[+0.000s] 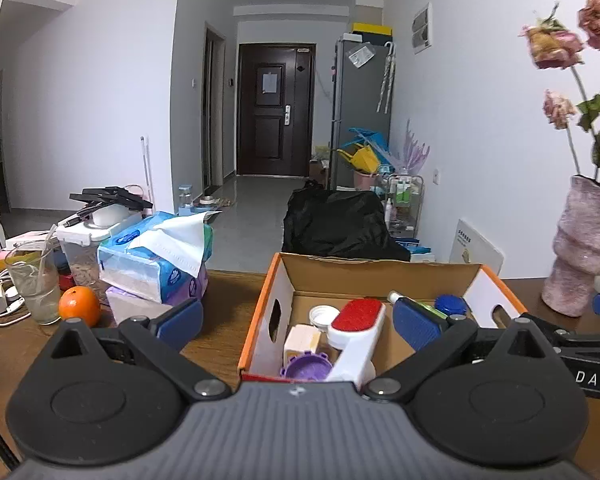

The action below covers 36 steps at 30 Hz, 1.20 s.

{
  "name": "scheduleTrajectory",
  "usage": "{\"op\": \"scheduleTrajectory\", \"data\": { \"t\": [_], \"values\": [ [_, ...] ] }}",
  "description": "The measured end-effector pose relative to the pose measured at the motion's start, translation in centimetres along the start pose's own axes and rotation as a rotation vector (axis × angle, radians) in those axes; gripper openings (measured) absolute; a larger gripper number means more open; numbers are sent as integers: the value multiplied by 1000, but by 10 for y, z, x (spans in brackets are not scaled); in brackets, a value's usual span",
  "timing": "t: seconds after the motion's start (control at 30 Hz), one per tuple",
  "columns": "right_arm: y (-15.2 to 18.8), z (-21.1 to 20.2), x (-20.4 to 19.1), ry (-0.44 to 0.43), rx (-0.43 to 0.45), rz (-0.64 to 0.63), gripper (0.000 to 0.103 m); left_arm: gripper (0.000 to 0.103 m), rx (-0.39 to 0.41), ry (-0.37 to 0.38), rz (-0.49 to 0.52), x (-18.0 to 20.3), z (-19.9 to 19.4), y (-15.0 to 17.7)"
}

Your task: Organize rigid objects

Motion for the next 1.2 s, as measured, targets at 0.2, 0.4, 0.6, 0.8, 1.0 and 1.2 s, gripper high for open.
{"op": "scheduleTrajectory", "data": {
  "t": [0.2, 0.4, 0.6, 0.8, 1.0, 1.2],
  "values": [
    [3, -37, 7, -5, 24, -11, 103, 103, 3, 6, 7, 9, -28, 6],
    [7, -71, 16, -12, 45, -10, 103, 103, 1, 15, -3, 11, -59, 14],
    [16, -103, 25, -7, 39, 1, 103, 103, -4, 23, -22, 12, -88, 22],
    [24, -139, 37, -2, 39, 13, 103, 103, -1, 36, -14, 21, -126, 30],
    [36, -188, 54, -3, 56, 34, 103, 103, 12, 41, -1, 32, -172, 41],
    [46, -246, 67, -11, 86, 42, 103, 103, 45, 53, 14, 44, -227, 53]
  ]
}}
Point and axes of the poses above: each gripper's, at about its wrist camera, not at the fingertips, and z roughly the way its jaws point, x to its right, y to its underside, the point moved 8 cm from there along z, roughly the way its jaws point, and after that the axes turned 15 degrees about y, right-handed, at the moved point
